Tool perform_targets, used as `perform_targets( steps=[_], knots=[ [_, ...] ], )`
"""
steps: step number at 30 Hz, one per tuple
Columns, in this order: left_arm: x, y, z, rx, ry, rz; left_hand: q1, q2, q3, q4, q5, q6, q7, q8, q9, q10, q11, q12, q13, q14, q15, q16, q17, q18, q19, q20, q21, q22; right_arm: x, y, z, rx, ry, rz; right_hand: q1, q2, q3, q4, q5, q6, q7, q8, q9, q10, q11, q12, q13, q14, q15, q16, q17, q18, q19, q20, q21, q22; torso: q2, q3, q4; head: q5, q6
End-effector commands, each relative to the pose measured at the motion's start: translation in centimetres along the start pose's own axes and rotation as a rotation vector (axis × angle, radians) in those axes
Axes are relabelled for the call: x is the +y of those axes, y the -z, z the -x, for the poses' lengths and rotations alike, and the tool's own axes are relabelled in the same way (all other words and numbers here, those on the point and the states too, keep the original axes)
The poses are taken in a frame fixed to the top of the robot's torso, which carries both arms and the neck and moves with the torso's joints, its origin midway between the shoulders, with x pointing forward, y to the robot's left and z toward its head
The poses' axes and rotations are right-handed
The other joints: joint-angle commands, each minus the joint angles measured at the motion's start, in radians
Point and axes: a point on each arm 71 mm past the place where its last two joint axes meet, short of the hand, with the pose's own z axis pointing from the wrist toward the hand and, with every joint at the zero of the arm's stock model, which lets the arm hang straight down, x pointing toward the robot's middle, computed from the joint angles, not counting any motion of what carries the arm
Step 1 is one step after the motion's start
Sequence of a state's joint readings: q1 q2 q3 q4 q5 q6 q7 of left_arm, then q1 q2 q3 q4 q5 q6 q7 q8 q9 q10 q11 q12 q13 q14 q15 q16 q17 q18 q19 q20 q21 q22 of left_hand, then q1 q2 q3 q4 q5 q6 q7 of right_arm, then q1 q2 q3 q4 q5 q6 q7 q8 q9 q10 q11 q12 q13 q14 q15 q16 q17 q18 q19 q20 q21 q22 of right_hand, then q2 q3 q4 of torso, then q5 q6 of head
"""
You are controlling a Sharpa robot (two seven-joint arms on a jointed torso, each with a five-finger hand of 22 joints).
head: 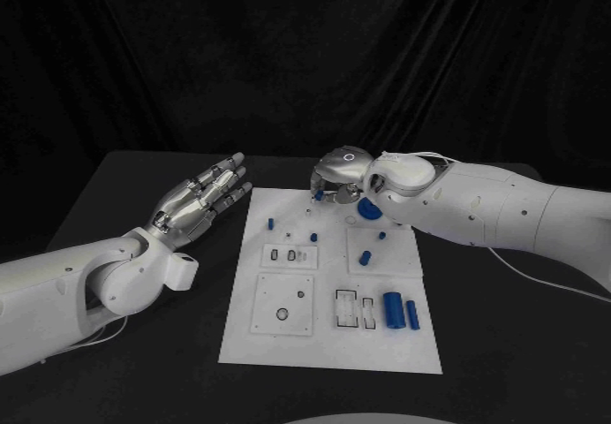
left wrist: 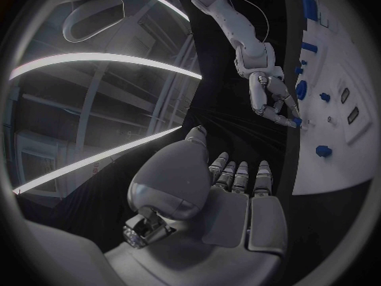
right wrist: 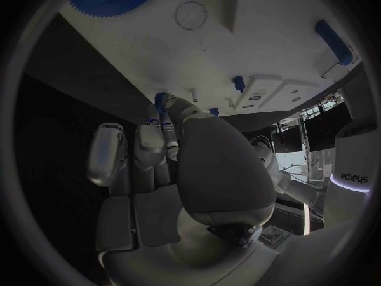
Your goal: Assemble the parts on the task board
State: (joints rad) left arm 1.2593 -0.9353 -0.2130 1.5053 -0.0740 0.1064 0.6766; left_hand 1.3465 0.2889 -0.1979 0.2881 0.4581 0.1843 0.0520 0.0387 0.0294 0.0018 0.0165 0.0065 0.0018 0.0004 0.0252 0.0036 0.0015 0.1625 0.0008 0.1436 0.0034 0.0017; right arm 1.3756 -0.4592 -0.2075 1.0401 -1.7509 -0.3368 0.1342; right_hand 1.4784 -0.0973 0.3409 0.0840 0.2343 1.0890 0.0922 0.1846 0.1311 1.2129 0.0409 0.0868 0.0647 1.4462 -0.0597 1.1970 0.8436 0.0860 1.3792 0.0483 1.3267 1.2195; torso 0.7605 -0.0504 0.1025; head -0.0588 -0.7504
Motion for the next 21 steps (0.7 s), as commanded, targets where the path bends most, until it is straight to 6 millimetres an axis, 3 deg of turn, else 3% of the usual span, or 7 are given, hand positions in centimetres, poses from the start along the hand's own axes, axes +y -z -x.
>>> perform_targets(
  steps=[1, 9, 15, 21],
  knots=[
    [-0.36, -0.12, -0.17, 0.014, 0.012, -0.045, 0.012, 0.0, 0.006, 0.0, 0.005, 0.002, -0.002, 0.004, 0.0, -0.001, 0.006, -0.006, -0.001, 0.0, 0.008, -0.004, -0.001, 0.018, -0.001, 0.005, -0.003, -0.002, -0.17, -0.02, -0.15, 0.004, -0.002, -0.024, -0.006, -0.001, 0.003, 0.006, 0.001, -0.011, 0.001, -0.002, 0.067, -0.003, 0.004, -0.008, 0.0, 0.006, 0.001, 0.002, -0.001, -0.001, 0.006, 0.002, 0.0, 0.002, 0.006, -0.0009, 0.0071, -0.006, 0.003],
    [-0.32, -0.19, -0.2, 0.017, 0.013, -0.043, 0.013, 0.0, 0.007, 0.0, 0.005, 0.003, -0.001, 0.004, 0.0, -0.001, 0.006, -0.006, -0.001, 0.0, 0.007, -0.004, -0.001, 0.018, -0.001, 0.005, -0.003, -0.002, -0.14, -0.11, -0.09, -0.005, 0.0, -0.025, -0.008, -0.001, 0.004, 0.007, 0.002, -0.016, 0.002, -0.005, 0.067, -0.004, 0.005, -0.01, 0.0, 0.005, 0.001, 0.002, -0.002, -0.001, 0.006, 0.003, 0.001, 0.004, 0.009, -0.0011, 0.0093, -0.011, 0.01],
    [-0.27, -0.23, -0.21, 0.019, 0.014, -0.039, 0.013, 0.0, 0.007, 0.0, 0.006, 0.003, 0.0, 0.004, 0.0, -0.001, 0.007, -0.006, -0.001, 0.0, 0.007, -0.004, -0.001, 0.018, -0.001, 0.005, -0.003, -0.002, 0.04, -0.29, 0.0, -0.014, 0.001, -0.024, -0.012, 0.001, 0.005, 0.01, 0.002, -0.018, 0.004, -0.007, 0.068, -0.003, 0.006, -0.011, 0.001, 0.004, 0.003, 0.001, -0.003, -0.001, 0.005, 0.004, 0.0, 0.003, 0.006, -0.0024, 0.0055, -0.007, 0.007],
    [-0.22, -0.28, -0.26, 0.022, 0.017, -0.035, 0.014, 0.001, 0.008, 0.0, 0.007, 0.005, 0.001, 0.005, 0.0, 0.0, 0.007, -0.006, -0.001, 0.0, 0.008, -0.004, -0.001, 0.018, -0.001, 0.006, -0.003, -0.002, 0.2, -0.44, -0.05, -0.002, -0.001, -0.022, -0.013, 0.001, 0.006, 0.01, 0.002, -0.022, 0.004, -0.008, 0.068, -0.003, 0.007, -0.012, 0.001, 0.003, 0.004, 0.001, -0.002, -0.001, 0.005, 0.005, 0.0, 0.003, 0.005, -0.0023, 0.0065, -0.009, 0.006]
  ],
)
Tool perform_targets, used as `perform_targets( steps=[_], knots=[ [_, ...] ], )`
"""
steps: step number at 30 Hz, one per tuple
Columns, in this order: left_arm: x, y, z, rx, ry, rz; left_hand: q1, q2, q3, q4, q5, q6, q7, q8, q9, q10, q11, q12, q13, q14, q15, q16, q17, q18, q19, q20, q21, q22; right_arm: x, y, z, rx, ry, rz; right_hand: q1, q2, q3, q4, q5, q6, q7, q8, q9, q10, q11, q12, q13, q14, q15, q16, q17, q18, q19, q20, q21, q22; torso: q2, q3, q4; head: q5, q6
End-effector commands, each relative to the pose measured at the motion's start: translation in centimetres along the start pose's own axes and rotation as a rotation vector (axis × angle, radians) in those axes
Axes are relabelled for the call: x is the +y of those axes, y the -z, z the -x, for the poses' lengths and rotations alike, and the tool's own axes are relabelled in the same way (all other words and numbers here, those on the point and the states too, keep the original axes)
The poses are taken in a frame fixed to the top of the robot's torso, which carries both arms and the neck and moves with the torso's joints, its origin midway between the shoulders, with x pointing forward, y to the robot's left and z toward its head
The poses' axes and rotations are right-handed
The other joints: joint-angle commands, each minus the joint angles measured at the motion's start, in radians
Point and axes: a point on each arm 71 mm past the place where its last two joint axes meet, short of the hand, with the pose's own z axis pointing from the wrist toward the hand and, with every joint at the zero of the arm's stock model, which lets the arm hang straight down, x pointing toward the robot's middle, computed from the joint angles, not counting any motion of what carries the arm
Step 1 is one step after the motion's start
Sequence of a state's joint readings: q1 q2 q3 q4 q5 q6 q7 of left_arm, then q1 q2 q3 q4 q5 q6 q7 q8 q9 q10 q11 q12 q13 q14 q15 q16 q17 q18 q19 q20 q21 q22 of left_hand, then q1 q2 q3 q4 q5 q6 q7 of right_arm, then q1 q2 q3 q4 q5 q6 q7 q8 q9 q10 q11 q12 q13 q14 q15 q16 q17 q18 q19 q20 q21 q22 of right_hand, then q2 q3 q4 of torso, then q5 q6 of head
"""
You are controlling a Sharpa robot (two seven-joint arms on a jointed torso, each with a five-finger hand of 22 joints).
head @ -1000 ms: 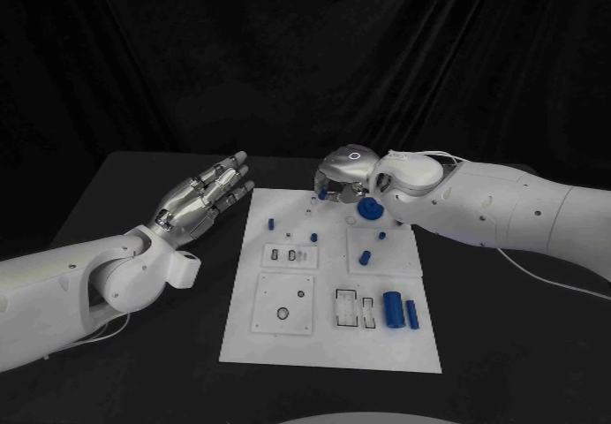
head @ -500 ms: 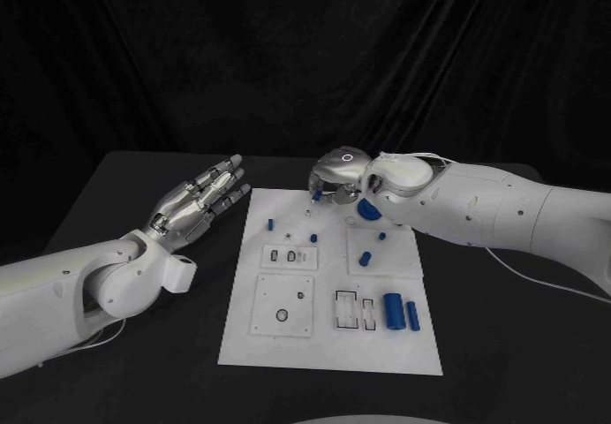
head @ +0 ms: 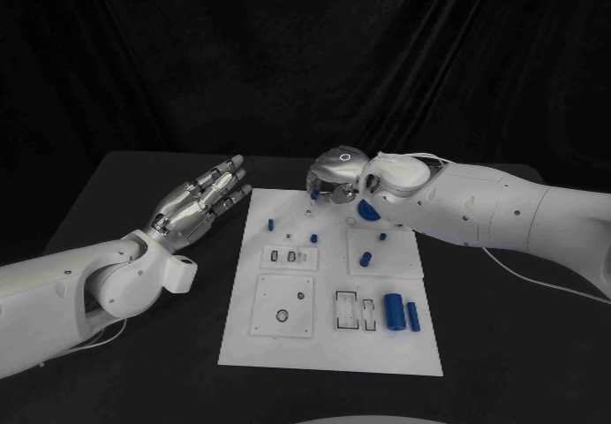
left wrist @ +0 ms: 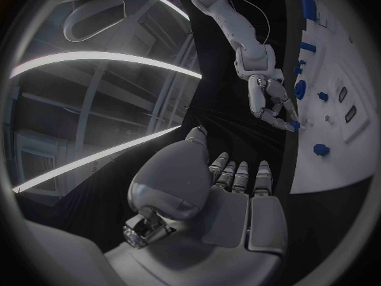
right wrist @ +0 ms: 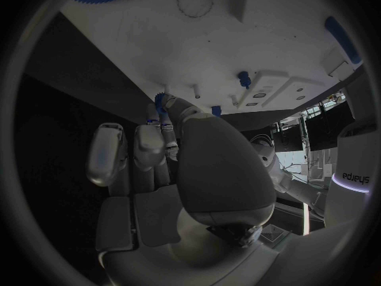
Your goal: Assemble the parts on the task board
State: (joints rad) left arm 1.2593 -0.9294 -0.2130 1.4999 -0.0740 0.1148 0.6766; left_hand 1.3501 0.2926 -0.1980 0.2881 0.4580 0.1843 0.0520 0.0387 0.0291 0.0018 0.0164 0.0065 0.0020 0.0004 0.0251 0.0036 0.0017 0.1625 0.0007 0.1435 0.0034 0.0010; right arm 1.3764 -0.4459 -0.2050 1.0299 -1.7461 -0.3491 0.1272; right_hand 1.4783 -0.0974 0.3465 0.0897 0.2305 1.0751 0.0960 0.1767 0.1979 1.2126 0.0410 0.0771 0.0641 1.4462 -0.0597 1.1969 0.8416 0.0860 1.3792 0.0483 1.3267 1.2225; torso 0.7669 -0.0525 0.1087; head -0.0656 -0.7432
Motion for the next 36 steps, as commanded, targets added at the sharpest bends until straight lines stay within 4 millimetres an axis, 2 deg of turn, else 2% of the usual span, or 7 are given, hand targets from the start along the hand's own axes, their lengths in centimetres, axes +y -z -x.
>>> perform_targets(
  steps=[1, 5, 14, 20, 26, 36],
  knots=[
    [-0.28, -0.13, -0.2, 0.016, 0.013, -0.034, 0.01, -0.003, 0.008, 0.0, 0.007, 0.005, 0.001, 0.005, 0.001, 0.0, 0.007, -0.006, -0.001, 0.0, 0.008, -0.004, -0.002, 0.018, -0.001, 0.006, -0.003, -0.001, 0.07, -0.03, -0.37, 0.019, 0.0, -0.015, -0.013, 0.001, 0.0, 0.004, 0.006, -0.008, 0.0, -0.001, 0.001, -0.003, 0.007, -0.003, 0.001, 0.003, 0.004, 0.001, -0.001, -0.001, 0.005, 0.005, 0.0, 0.001, -0.001, -0.0004, 0.001, -0.003, -0.002],
    [-0.24, -0.19, -0.25, 0.018, 0.014, -0.032, 0.011, -0.002, 0.009, 0.0, 0.007, 0.006, 0.002, 0.005, 0.001, 0.0, 0.008, -0.006, -0.001, 0.0, 0.008, -0.004, -0.002, 0.018, -0.001, 0.007, -0.003, -0.001, 0.07, -0.03, -0.54, 0.04, -0.002, -0.012, -0.016, -0.002, 0.003, 0.004, 0.005, -0.021, 0.001, -0.009, 0.002, -0.011, 0.008, -0.01, 0.0, 0.0, 0.005, 0.001, -0.001, -0.001, 0.004, 0.006, -0.001, 0.002, -0.001, -0.0009, 0.0029, -0.005, -0.003],
    [-0.22, -0.21, -0.19, 0.018, 0.014, -0.031, 0.011, -0.002, 0.011, 0.0, 0.008, 0.007, 0.005, 0.006, 0.001, -0.001, 0.01, -0.006, -0.002, 0.0, 0.009, -0.004, -0.002, 0.018, -0.001, 0.008, -0.003, -0.001, -0.09, 0.13, -0.81, 0.063, -0.005, -0.014, -0.015, -0.004, 0.007, 0.001, 0.004, -0.029, 0.0, -0.014, 0.003, -0.021, 0.009, -0.014, 0.0, -0.003, 0.005, 0.001, 0.001, -0.001, 0.003, 0.007, -0.001, 0.005, -0.001, -0.0031, 0.0009, -0.004, -0.003],
    [-0.2, -0.27, -0.22, 0.02, 0.015, -0.033, 0.012, -0.002, 0.012, 0.0, 0.01, 0.007, 0.005, 0.006, 0.001, -0.001, 0.01, -0.006, -0.002, 0.0, 0.009, -0.004, -0.002, 0.018, -0.001, 0.009, -0.003, -0.001, 0.05, 0.11, -0.88, 0.068, -0.008, -0.008, -0.016, -0.006, 0.01, 0.001, 0.002, -0.035, 0.001, -0.018, 0.003, -0.028, 0.01, -0.015, 0.0, -0.005, 0.006, 0.0, 0.0, -0.002, 0.001, 0.008, -0.001, 0.006, -0.001, -0.0024, 0.0009, -0.005, -0.004],
    [-0.18, -0.3, -0.2, 0.02, 0.015, -0.032, 0.012, -0.002, 0.012, 0.0, 0.01, 0.007, 0.005, 0.006, 0.001, -0.001, 0.01, -0.006, -0.002, 0.0, 0.009, -0.004, -0.002, 0.018, -0.001, 0.009, -0.003, -0.001, 0.28, 0.08, -0.92, 0.075, -0.026, -0.002, -0.016, -0.005, 0.011, 0.001, 0.001, -0.037, 0.001, -0.019, 0.004, -0.031, 0.01, -0.015, 0.0, -0.007, 0.007, -0.001, -0.002, -0.001, 0.0, 0.009, -0.003, 0.005, -0.001, -0.0024, -0.0028, -0.002, -0.007],
    [-0.13, -0.4, -0.15, 0.018, 0.012, -0.032, 0.015, -0.001, 0.016, -0.001, 0.014, 0.006, 0.005, 0.007, 0.001, -0.001, 0.011, -0.006, -0.002, 0.0, 0.01, -0.004, -0.002, 0.018, -0.001, 0.01, -0.003, -0.001, 0.07, 0.07, -1.06, 0.091, -0.031, -0.014, -0.019, -0.01, 0.016, -0.001, -0.007, -0.053, 0.0, -0.029, 0.004, -0.048, 0.009, -0.015, 0.0, -0.014, 0.008, -0.002, -0.002, -0.001, -0.005, 0.01, -0.007, 0.005, -0.001, -0.0016, 0.0011, -0.005, -0.01]
  ],
)
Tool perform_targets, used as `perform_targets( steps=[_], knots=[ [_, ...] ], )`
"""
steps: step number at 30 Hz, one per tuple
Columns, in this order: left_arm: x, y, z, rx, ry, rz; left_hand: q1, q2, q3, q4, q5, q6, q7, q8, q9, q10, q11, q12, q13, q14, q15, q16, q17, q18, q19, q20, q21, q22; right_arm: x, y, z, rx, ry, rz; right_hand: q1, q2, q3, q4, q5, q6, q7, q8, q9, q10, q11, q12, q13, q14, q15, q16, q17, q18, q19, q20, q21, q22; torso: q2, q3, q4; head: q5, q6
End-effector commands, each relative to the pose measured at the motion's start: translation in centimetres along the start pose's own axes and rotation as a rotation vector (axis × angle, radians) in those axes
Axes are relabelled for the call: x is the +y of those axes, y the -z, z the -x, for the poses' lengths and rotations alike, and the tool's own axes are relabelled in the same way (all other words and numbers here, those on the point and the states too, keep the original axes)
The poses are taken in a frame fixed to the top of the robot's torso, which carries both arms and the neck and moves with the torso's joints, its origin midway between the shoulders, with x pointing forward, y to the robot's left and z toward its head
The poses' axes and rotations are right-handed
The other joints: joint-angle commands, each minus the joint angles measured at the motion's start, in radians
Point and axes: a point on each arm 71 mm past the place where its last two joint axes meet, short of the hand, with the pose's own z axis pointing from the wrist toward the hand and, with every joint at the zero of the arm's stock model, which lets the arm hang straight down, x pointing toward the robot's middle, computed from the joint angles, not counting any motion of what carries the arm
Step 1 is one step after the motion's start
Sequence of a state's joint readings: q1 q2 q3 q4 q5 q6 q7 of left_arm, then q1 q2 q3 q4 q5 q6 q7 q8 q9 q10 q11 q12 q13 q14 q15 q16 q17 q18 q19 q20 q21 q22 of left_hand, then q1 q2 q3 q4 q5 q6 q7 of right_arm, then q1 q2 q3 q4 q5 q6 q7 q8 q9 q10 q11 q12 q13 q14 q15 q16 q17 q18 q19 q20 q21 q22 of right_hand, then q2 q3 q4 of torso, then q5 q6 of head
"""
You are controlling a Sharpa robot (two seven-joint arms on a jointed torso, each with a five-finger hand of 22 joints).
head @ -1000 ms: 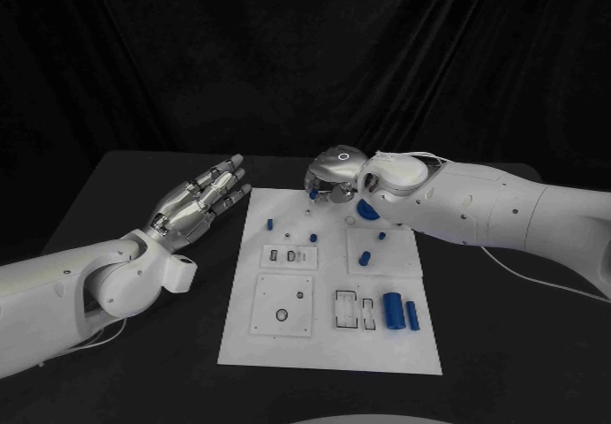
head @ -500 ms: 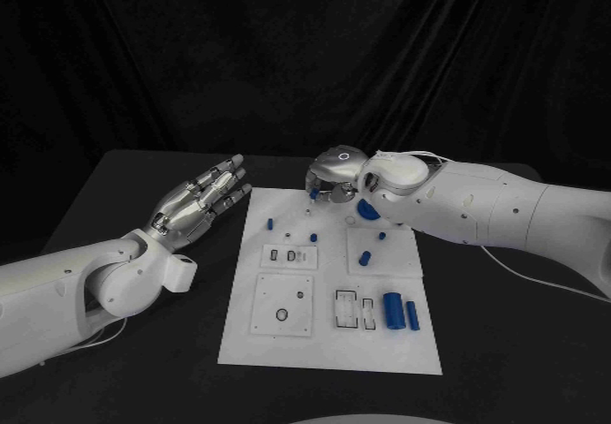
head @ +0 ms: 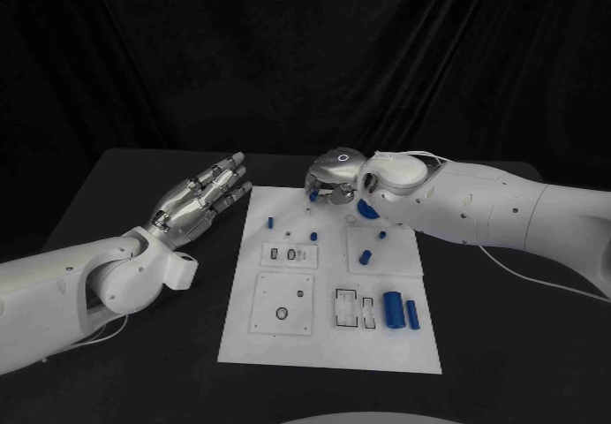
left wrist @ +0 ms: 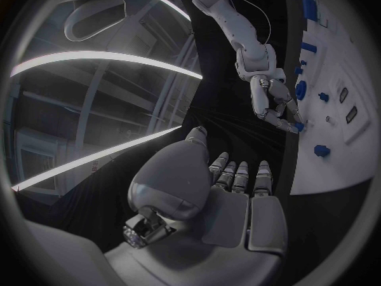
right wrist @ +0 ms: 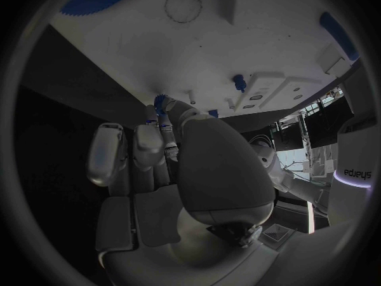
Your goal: Assemble the parts on the task board
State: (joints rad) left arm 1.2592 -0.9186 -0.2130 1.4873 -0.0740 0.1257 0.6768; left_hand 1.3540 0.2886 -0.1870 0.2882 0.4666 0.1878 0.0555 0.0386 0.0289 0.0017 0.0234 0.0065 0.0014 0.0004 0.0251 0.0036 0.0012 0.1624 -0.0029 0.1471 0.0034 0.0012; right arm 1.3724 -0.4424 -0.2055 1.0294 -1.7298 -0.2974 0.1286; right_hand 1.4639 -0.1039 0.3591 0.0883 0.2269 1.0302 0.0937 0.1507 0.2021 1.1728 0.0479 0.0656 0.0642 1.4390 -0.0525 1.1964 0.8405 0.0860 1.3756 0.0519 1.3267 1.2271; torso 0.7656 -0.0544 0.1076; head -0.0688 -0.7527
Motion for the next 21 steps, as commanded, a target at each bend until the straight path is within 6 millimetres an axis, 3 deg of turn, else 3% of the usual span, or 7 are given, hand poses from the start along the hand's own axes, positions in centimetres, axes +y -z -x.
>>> perform_targets(
  steps=[1, 14, 15, 16, 17, 19, 21],
  knots=[
    [-0.25, -0.14, -0.15, 0.01, 0.008, -0.033, 0.011, 0.003, 0.005, -0.001, 0.005, 0.003, 0.002, 0.007, 0.001, -0.001, 0.004, -0.006, -0.001, 0.0, 0.01, -0.004, -0.001, 0.018, 0.003, 0.006, -0.003, -0.001, -0.14, 0.11, -0.51, 0.038, -0.007, -0.014, -0.006, -0.004, 0.005, 0.002, -0.006, -0.012, 0.002, -0.006, -0.001, -0.01, 0.003, -0.003, 0.0, -0.009, 0.001, -0.002, -0.002, -0.001, -0.003, 0.006, -0.008, 0.0, 0.0, 0.0, 0.0029, -0.002, -0.001],
    [-0.19, -0.21, -0.07, 0.01, 0.007, -0.03, 0.013, 0.004, 0.008, -0.002, 0.008, 0.002, 0.0, 0.007, 0.001, -0.001, 0.003, -0.006, -0.001, 0.0, 0.011, -0.004, -0.001, 0.018, 0.003, 0.007, -0.003, -0.001, -0.16, 0.15, -0.59, 0.046, -0.01, -0.035, -0.011, -0.009, 0.009, 0.003, -0.011, -0.042, -0.003, -0.024, -0.005, -0.033, 0.002, -0.004, -0.001, -0.015, 0.001, -0.003, -0.004, 0.0, -0.006, 0.007, -0.01, 0.002, 0.0, -0.0004, 0.0023, -0.001, -0.003],
    [-0.18, -0.21, -0.08, 0.01, 0.008, -0.03, 0.013, 0.004, 0.008, -0.002, 0.008, 0.002, 0.0, 0.007, 0.001, -0.001, 0.003, -0.006, -0.001, 0.0, 0.011, -0.004, -0.001, 0.018, 0.003, 0.007, -0.003, -0.001, -0.22, 0.17, -0.62, 0.049, -0.01, -0.043, -0.015, -0.013, 0.01, 0.005, -0.015, -0.073, -0.011, -0.041, -0.012, -0.05, 0.005, -0.005, -0.002, -0.017, 0.003, -0.005, -0.006, 0.0, -0.008, 0.008, -0.012, 0.0, 0.0, -0.0005, 0.0026, -0.001, -0.003],
    [-0.18, -0.22, -0.08, 0.011, 0.008, -0.03, 0.013, 0.004, 0.008, -0.002, 0.008, 0.002, 0.0, 0.007, 0.001, -0.001, 0.003, -0.006, -0.001, 0.0, 0.011, -0.004, -0.001, 0.018, 0.003, 0.007, -0.003, -0.001, -0.29, 0.19, -0.64, 0.05, -0.01, -0.052, -0.026, -0.025, 0.009, 0.009, -0.031, -0.154, -0.044, -0.085, -0.032, -0.104, 0.013, -0.004, -0.003, -0.023, 0.009, -0.009, -0.012, 0.001, -0.014, 0.011, -0.017, -0.004, 0.0, -0.0005, 0.0027, -0.001, -0.003],
    [-0.17, -0.23, -0.08, 0.011, 0.008, -0.029, 0.014, 0.004, 0.01, -0.002, 0.009, 0.001, 0.0, 0.006, 0.0, -0.001, 0.003, -0.006, -0.001, 0.0, 0.011, -0.004, -0.001, 0.018, 0.003, 0.008, -0.003, -0.001, -0.37, 0.22, -0.65, 0.05, -0.01, -0.061, -0.032, -0.031, 0.003, 0.01, -0.043, -0.208, -0.063, -0.09, -0.046, -0.151, 0.018, -0.005, -0.003, -0.029, 0.014, -0.013, -0.019, 0.003, -0.02, 0.014, -0.024, -0.01, 0.0, -0.0005, 0.003, -0.001, -0.003],
    [-0.16, -0.24, -0.08, 0.011, 0.008, -0.029, 0.014, 0.004, 0.01, -0.002, 0.009, 0.001, 0.0, 0.006, 0.0, -0.001, 0.003, -0.006, -0.001, 0.0, 0.011, -0.004, -0.001, 0.018, 0.003, 0.008, -0.003, -0.001, -0.53, 0.27, -0.62, 0.044, -0.009, -0.077, -0.044, -0.035, -0.028, 0.002, -0.064, -0.426, -0.108, -0.096, -0.099, -0.284, 0.024, -0.003, -0.002, -0.059, 0.02, -0.041, -0.066, 0.012, -0.051, 0.023, -0.059, -0.045, 0.0, -0.0001, 0.0026, -0.001, -0.003],
    [-0.15, -0.24, -0.06, 0.011, 0.008, -0.028, 0.014, 0.004, 0.01, -0.002, 0.009, 0.001, 0.0, 0.006, 0.0, -0.001, 0.003, -0.006, -0.001, 0.0, 0.011, -0.004, -0.001, 0.018, 0.003, 0.008, -0.003, -0.001, -0.73, 0.38, -0.52, 0.024, -0.007, -0.09, -0.051, -0.027, -0.057, -0.006, -0.066, -0.516, -0.116, -0.1, -0.122, -0.332, 0.03, -0.001, 0.0, -0.07, 0.025, -0.044, -0.072, 0.015, -0.061, 0.029, -0.072, -0.053, 0.0, 0.0, 0.0024, 0.0, -0.003]
  ],
)
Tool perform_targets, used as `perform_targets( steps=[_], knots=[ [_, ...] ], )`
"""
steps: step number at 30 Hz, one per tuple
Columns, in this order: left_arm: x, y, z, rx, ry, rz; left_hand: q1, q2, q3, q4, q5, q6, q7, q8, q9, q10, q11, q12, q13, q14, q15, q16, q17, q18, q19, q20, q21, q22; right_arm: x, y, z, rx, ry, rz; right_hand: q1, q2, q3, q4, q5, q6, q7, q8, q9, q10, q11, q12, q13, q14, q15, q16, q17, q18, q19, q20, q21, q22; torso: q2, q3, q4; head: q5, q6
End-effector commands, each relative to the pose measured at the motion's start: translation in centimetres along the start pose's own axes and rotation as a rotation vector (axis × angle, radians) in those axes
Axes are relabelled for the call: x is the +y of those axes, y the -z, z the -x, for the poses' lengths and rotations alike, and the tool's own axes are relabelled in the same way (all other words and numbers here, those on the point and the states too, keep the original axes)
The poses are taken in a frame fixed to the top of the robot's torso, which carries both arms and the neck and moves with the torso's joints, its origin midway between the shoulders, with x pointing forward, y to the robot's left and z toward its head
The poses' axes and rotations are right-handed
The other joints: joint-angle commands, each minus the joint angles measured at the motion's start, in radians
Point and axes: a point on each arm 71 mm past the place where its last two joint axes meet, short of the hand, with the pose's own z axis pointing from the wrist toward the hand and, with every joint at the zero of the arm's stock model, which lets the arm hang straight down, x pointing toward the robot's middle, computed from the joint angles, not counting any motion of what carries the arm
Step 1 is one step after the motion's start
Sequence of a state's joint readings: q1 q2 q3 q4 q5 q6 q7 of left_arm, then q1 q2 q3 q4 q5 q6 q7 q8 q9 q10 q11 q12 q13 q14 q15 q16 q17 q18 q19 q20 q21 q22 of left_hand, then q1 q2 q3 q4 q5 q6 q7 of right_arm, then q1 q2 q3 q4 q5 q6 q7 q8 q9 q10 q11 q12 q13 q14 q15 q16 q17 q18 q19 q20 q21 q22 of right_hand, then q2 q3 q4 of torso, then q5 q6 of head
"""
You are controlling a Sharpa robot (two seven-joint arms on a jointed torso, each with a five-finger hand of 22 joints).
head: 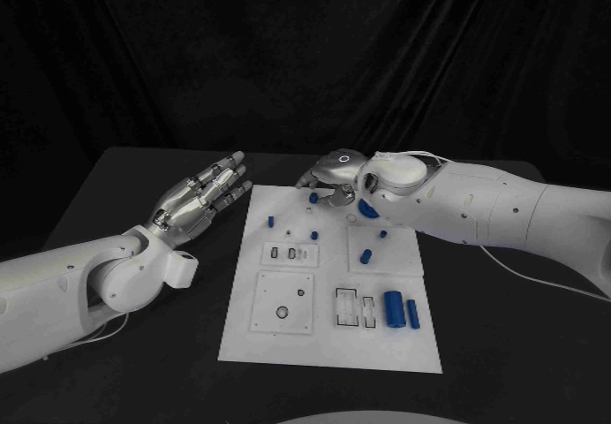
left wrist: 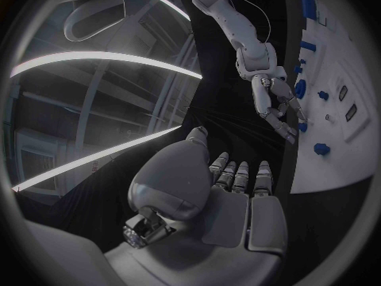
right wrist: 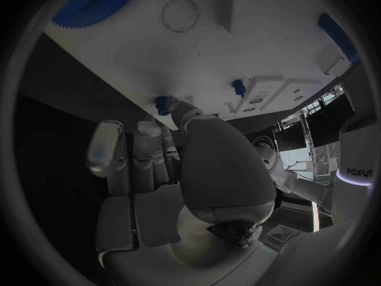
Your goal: Assemble the parts on the task board
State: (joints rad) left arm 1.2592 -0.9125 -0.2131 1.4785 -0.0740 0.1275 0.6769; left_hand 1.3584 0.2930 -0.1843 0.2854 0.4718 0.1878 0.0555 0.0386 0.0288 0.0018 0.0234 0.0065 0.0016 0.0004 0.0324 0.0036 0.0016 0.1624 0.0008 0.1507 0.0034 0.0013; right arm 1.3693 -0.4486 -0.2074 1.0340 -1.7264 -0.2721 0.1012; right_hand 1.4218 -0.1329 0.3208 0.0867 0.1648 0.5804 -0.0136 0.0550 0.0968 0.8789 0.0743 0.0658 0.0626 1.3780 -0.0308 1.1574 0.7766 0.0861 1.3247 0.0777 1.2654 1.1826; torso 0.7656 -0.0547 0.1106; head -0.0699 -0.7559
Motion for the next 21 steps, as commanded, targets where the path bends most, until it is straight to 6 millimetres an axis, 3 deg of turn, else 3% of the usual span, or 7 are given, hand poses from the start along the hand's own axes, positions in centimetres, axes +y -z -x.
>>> perform_targets(
  steps=[1, 5, 6, 13, 16, 20, 21],
  knots=[
    [-0.2, -0.1, -0.1, 0.011, 0.01, -0.028, 0.01, -0.001, 0.007, 0.001, 0.004, 0.0, 0.0, 0.006, 0.0, -0.001, 0.003, -0.006, -0.001, 0.0, 0.003, -0.004, -0.002, 0.018, -0.001, 0.004, -0.003, -0.001, -0.6, 0.2, 0.0, -0.022, 0.002, -0.065, -0.009, 0.005, -0.024, -0.006, -0.003, -0.068, -0.008, -0.003, -0.019, -0.046, 0.003, -0.002, 0.002, -0.012, 0.003, -0.006, -0.012, 0.016, -0.012, 0.004, -0.014, -0.01, 0.0, 0.0001, -0.0002, 0.001, 0.001],
    [-0.3, 0.0, 0.0, 0.008, 0.009, -0.029, 0.011, 0.0, 0.01, 0.001, 0.005, 0.0, 0.0, 0.006, 0.0, -0.002, 0.003, -0.006, -0.002, 0.0, 0.004, -0.004, -0.002, 0.018, -0.001, 0.004, -0.003, -0.001, -0.8, 0.9, 0.7, -0.11, -0.021, -0.06, -0.007, 0.015, -0.045, -0.014, -0.005, 0.011, 0.011, 0.018, -0.011, -0.071, -0.001, 0.003, 0.003, -0.038, 0.002, -0.036, -0.064, 0.028, -0.045, 0.004, -0.057, -0.053, 0.0, -0.0006, 0.0, 0.001, 0.004],
    [-0.3, 0.1, 0.1, 0.006, 0.008, -0.029, 0.011, 0.0, 0.01, 0.001, 0.005, 0.0, 0.0, 0.006, 0.0, -0.002, 0.003, -0.006, -0.002, 0.0, 0.004, -0.004, -0.002, 0.018, -0.001, 0.004, -0.003, -0.001, -0.8, 1.4, 1.2, -0.149, -0.033, -0.051, 0.004, 0.022, -0.051, -0.023, 0.002, 0.121, 0.038, 0.047, 0.003, -0.05, 0.001, 0.022, 0.007, -0.042, 0.002, -0.043, -0.075, 0.029, -0.049, 0.003, -0.067, -0.059, 0.0, -0.0006, -0.0002, 0.003, 0.005],
    [-0.4, 0.4, 0.4, -0.003, 0.003, -0.028, 0.012, -0.001, 0.011, 0.001, 0.006, 0.0, -0.001, 0.006, 0.0, -0.002, 0.003, -0.006, -0.002, 0.0, 0.004, -0.004, -0.002, 0.018, -0.001, 0.004, -0.003, -0.001, -1.6, 4.7, 4.6, -0.254, -0.048, -0.03, 0.004, 0.042, -0.065, -0.022, 0.004, 0.193, 0.091, 0.063, 0.001, 0.028, -0.002, 0.088, 0.013, -0.056, 0.0, -0.083, -0.135, 0.038, -0.065, 0.002, -0.112, -0.091, -0.001, -0.0009, -0.0013, 0.003, 0.0],
    [-0.4, 0.5, 0.4, -0.005, 0.002, -0.027, 0.013, -0.001, 0.012, 0.0, 0.006, 0.001, -0.001, 0.007, 0.0, -0.001, 0.003, -0.006, -0.001, 0.0, 0.004, -0.004, -0.002, 0.018, -0.001, 0.004, -0.003, -0.001, -1.9, 6.4, 5.5, -0.259, -0.057, -0.039, 0.001, 0.045, -0.063, -0.017, 0.003, 0.206, 0.099, 0.065, -0.001, 0.067, -0.004, 0.113, 0.018, -0.055, -0.001, -0.085, -0.138, 0.038, -0.062, 0.001, -0.114, -0.089, -0.002, -0.0004, -0.0052, 0.008, -0.003],
    [-0.4, 0.5, 0.4, -0.006, 0.001, -0.025, 0.013, -0.001, 0.013, 0.0, 0.007, 0.001, -0.001, 0.007, 0.001, -0.001, 0.003, -0.006, -0.001, 0.0, 0.004, -0.004, -0.002, 0.018, -0.001, 0.005, -0.003, -0.001, -2.4, 8.1, 5.6, -0.231, -0.068, -0.054, 0.017, 0.045, -0.054, -0.022, 0.0, 0.271, 0.11, 0.087, 0.002, 0.256, -0.043, 0.274, 0.093, -0.065, -0.027, -0.108, -0.169, 0.039, -0.067, -0.018, -0.132, -0.095, -0.002, -0.0004, -0.0056, 0.006, -0.002],
    [-0.4, 0.5, 0.4, -0.006, 0.001, -0.025, 0.014, -0.001, 0.014, 0.0, 0.008, 0.002, -0.001, 0.007, 0.001, -0.001, 0.003, -0.006, -0.001, 0.0, 0.004, -0.004, -0.002, 0.018, -0.001, 0.005, -0.003, -0.001, -2.5, 8.5, 5.5, -0.214, -0.071, -0.062, 0.016, 0.033, -0.069, -0.027, -0.005, 0.288, 0.105, 0.09, 0.001, 0.317, -0.06, 0.394, 0.169, -0.108, -0.033, -0.177, -0.265, 0.052, -0.107, -0.025, -0.188, -0.148, -0.001, -0.0003, -0.005, 0.005, -0.002]
  ],
)
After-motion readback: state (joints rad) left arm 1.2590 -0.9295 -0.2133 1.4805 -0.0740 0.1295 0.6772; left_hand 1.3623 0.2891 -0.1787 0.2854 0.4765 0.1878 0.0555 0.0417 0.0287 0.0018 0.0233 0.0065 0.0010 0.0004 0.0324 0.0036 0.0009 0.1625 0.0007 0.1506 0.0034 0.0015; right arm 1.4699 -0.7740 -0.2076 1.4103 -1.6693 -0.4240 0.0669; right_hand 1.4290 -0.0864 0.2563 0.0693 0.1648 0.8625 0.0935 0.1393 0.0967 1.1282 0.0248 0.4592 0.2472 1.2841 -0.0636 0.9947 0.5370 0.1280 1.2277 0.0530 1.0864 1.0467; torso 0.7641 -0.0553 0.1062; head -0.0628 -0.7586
